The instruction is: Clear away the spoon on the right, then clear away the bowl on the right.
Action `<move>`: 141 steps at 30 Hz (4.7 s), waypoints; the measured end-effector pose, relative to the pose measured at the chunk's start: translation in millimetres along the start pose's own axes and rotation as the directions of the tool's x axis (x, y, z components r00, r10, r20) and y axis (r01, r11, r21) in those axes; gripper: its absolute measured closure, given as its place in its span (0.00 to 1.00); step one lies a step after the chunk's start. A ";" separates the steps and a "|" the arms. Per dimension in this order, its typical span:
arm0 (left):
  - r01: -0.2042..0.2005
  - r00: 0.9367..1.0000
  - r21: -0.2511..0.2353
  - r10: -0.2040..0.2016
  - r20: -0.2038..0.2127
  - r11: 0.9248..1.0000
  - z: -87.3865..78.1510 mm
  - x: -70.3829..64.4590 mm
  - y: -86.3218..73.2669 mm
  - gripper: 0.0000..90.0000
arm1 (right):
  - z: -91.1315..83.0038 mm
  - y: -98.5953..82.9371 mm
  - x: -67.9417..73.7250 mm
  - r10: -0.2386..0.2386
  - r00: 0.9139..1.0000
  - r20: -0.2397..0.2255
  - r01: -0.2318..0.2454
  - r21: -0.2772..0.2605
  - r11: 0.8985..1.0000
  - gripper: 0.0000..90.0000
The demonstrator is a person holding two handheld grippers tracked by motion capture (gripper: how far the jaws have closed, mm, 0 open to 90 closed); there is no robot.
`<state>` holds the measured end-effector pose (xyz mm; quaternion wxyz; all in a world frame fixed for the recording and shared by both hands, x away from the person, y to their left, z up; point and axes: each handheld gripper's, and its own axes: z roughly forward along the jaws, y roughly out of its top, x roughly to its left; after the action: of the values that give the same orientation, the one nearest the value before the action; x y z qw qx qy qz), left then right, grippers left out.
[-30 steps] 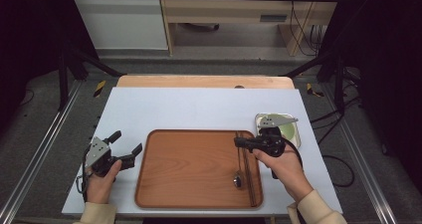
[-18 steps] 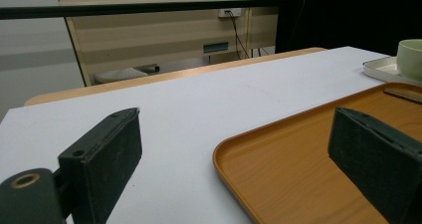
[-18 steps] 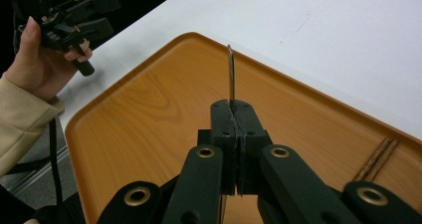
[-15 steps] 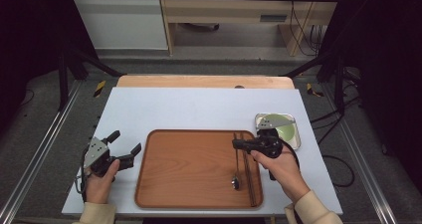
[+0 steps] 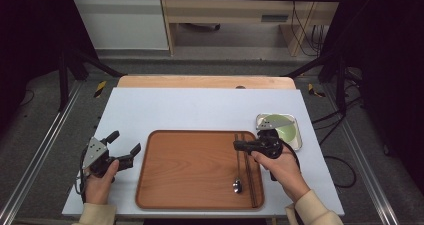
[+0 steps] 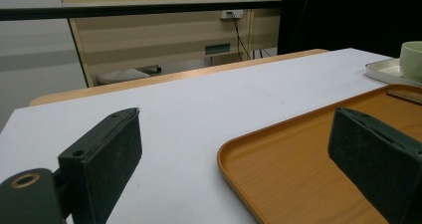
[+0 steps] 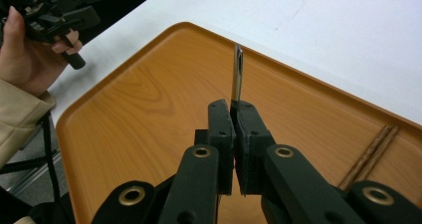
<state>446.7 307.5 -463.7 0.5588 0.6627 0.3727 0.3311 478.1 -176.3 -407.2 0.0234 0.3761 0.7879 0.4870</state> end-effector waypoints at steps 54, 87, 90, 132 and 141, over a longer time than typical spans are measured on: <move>-0.010 1.000 0.001 0.010 0.010 1.000 0.8 -1.1 0.5 0.07 | 35.4 -13.7 -6.8 0.031 0.978 0.205 -0.056 0.115 0.992 0.83; -0.031 0.999 0.014 0.030 0.030 0.999 7.7 -7.2 -1.3 0.07 | 16.6 -33.5 9.7 -0.140 0.935 0.325 0.161 -0.038 0.986 0.15; -0.035 0.999 0.014 0.035 0.031 0.999 8.1 -8.3 -1.3 0.07 | 12.7 -36.9 7.7 -0.153 0.934 0.324 0.176 -0.043 0.983 0.11; -0.030 1.000 -0.006 0.030 -0.009 1.000 3.7 -8.2 -2.4 0.06 | -64.6 5.3 -106.9 0.128 0.768 0.628 -0.070 -0.116 0.991 0.39; -0.040 0.999 0.000 0.040 -0.001 0.999 6.2 -11.8 -2.1 0.06 | -71.6 -19.7 -126.1 0.239 0.773 0.587 -0.183 -0.154 0.971 0.51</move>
<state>445.8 294.5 -467.0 0.5520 0.6698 0.3595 0.3425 528.3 -312.4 -426.6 0.2342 0.5957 0.6700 0.3761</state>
